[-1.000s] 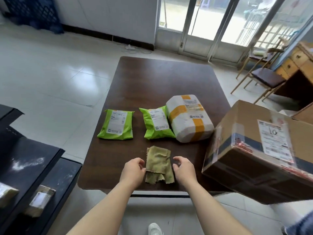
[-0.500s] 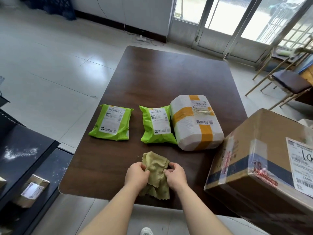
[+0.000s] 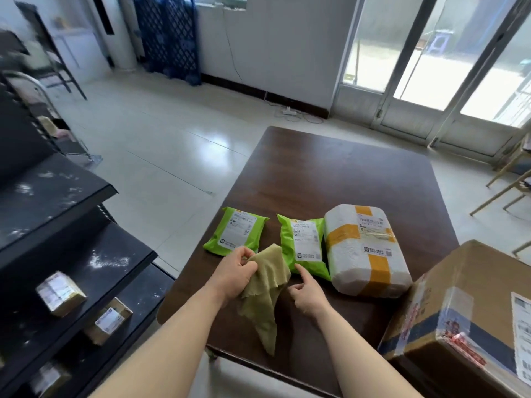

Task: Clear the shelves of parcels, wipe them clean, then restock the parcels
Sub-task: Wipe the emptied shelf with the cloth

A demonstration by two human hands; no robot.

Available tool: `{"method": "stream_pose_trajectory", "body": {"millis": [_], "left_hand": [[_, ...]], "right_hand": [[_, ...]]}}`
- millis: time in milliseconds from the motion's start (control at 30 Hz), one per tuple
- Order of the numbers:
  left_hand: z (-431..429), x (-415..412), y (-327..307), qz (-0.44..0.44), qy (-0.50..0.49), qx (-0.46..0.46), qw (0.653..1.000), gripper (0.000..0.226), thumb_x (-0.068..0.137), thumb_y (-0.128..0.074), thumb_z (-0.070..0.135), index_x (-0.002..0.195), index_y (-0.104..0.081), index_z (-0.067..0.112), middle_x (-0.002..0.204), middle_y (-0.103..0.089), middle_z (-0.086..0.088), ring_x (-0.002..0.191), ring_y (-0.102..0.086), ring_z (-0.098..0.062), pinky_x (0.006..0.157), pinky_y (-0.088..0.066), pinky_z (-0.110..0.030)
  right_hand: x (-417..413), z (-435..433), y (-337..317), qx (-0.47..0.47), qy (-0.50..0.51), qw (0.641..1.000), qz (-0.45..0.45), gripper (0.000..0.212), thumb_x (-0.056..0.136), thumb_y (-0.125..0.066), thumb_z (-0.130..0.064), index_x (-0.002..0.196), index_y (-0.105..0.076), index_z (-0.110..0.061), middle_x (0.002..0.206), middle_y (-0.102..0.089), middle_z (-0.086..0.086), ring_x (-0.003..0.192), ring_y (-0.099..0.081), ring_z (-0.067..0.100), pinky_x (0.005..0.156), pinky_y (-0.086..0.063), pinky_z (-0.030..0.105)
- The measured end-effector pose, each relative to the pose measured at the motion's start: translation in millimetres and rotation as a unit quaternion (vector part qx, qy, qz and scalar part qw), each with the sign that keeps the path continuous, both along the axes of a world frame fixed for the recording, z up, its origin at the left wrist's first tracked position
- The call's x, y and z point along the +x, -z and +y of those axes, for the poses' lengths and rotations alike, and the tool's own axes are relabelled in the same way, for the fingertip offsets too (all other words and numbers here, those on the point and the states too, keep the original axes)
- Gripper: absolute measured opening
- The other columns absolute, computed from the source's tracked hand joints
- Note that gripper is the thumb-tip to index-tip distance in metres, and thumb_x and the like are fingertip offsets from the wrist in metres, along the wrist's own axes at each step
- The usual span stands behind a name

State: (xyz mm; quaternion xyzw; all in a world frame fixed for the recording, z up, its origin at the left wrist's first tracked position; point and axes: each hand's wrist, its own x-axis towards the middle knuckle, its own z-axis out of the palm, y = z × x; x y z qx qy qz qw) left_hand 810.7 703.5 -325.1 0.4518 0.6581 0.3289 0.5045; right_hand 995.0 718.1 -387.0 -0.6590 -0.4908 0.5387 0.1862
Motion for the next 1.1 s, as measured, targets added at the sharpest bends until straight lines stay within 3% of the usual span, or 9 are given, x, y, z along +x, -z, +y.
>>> {"method": "stream_pose_trajectory", "body": {"millis": [133, 233, 367, 500, 633, 733, 833, 900, 1100], "left_hand": [[-8.6, -24.3, -45.9, -0.023, -0.034, 0.031, 0.999, 0.013, 0.089, -0.049, 0.002, 0.084, -0.053, 0.013, 0.073, -0.058, -0.006, 0.063, -0.05, -0.019, 0.055, -0.04, -0.028], [-19.1, -46.6, -70.7, -0.024, -0.069, 0.064, 0.995, 0.013, 0.09, -0.049, 0.003, 0.084, -0.055, 0.012, 0.071, -0.058, -0.005, 0.059, -0.051, -0.013, 0.053, -0.043, -0.025], [-39.6, -87.4, -92.9, -0.011, -0.174, 0.088, 0.981, 0.011, 0.092, -0.049, 0.007, 0.091, -0.054, 0.017, 0.079, -0.063, -0.005, 0.062, -0.054, -0.014, 0.05, -0.044, -0.022], [-72.1, -128.4, -108.4, 0.044, -0.262, 0.113, 0.958, 0.025, 0.092, -0.042, 0.005, 0.097, -0.047, 0.029, 0.081, -0.057, -0.003, 0.06, -0.048, -0.017, 0.046, -0.039, -0.024], [-111.7, -158.6, -125.0, 0.074, -0.323, 0.14, 0.933, 0.034, 0.089, -0.038, -0.001, 0.096, -0.057, 0.026, 0.085, -0.061, -0.009, 0.071, -0.052, -0.02, 0.057, -0.041, -0.026], [-147.7, -184.5, -138.4, 0.045, -0.365, 0.137, 0.92, 0.007, 0.09, -0.058, 0.019, 0.093, -0.064, 0.02, 0.092, -0.064, -0.003, 0.083, -0.056, -0.017, 0.061, -0.042, -0.025], [-177.3, -204.2, -149.5, 0.082, -0.349, 0.098, 0.928, 0.056, 0.06, -0.088, 0.042, 0.1, -0.055, 0.022, 0.095, -0.061, 0.002, 0.082, -0.059, -0.012, 0.059, -0.043, -0.022], [-202.4, -218.6, -157.1, 0.166, -0.345, 0.075, 0.921, 0.068, 0.052, -0.092, 0.042, 0.102, -0.048, 0.024, 0.097, -0.057, 0.006, 0.084, -0.057, -0.009, 0.058, -0.042, -0.022], [-301.2, -282.7, -184.0, 0.127, -0.412, 0.089, 0.898, 0.016, 0.082, -0.07, 0.026, 0.094, -0.06, 0.022, 0.087, -0.065, 0.002, 0.078, -0.06, -0.017, 0.06, -0.046, -0.028]], "right_hand": [[-30.8, 14.1, -37.0, 0.058, -0.107, 0.993, -0.008, 0.055, 0.093, -0.054, 0.0, 0.142, -0.042, -0.021, 0.105, -0.061, 0.013, 0.08, -0.062, 0.019, 0.064, -0.048, 0.022], [-52.2, 17.0, -57.4, 0.083, -0.166, 0.983, 0.003, 0.022, 0.093, -0.057, -0.002, 0.113, -0.065, -0.008, 0.109, -0.068, 0.022, 0.09, -0.061, 0.022, 0.078, -0.048, 0.034], [-81.5, 19.6, -81.8, 0.105, -0.193, 0.975, 0.009, 0.009, 0.092, -0.061, -0.009, 0.092, -0.07, -0.007, 0.086, -0.068, 0.01, 0.075, -0.054, 0.015, 0.066, -0.045, 0.025], [-116.5, 18.3, -110.6, 0.148, -0.217, 0.965, 0.018, 0.007, 0.094, -0.06, -0.014, 0.089, -0.065, -0.015, 0.082, -0.064, 0.0, 0.07, -0.054, 0.008, 0.054, -0.039, 0.008], [-158.5, 3.6, -142.0, 0.18, -0.236, 0.954, 0.043, 0.007, 0.095, -0.059, -0.021, 0.095, -0.066, -0.023, 0.087, -0.068, -0.001, 0.076, -0.059, 0.012, 0.062, -0.046, 0.016], [-194.9, -15.4, -171.7, 0.202, -0.265, 0.94, 0.068, 0.009, 0.095, -0.058, -0.026, 0.099, -0.067, -0.027, 0.091, -0.068, 0.0, 0.076, -0.059, 0.011, 0.063, -0.045, 0.022], [-225.8, -32.1, -198.3, 0.225, -0.285, 0.927, 0.097, 0.009, 0.096, -0.058, -0.028, 0.094, -0.066, -0.029, 0.089, -0.068, 0.0, 0.077, -0.06, 0.017, 0.061, -0.049, 0.025], [-250.5, -50.0, -215.9, 0.236, -0.314, 0.913, 0.113, 0.01, 0.096, -0.056, -0.03, 0.096, -0.066, -0.028, 0.093, -0.068, 0.003, 0.08, -0.061, 0.021, 0.064, -0.052, 0.03], [-341.1, -119.9, -258.8, 0.27, -0.373, 0.873, 0.159, 0.014, 0.097, -0.052, -0.027, 0.092, -0.064, -0.026, 0.085, -0.062, -0.004, 0.08, -0.056, 0.015, 0.067, -0.044, 0.027]]}}
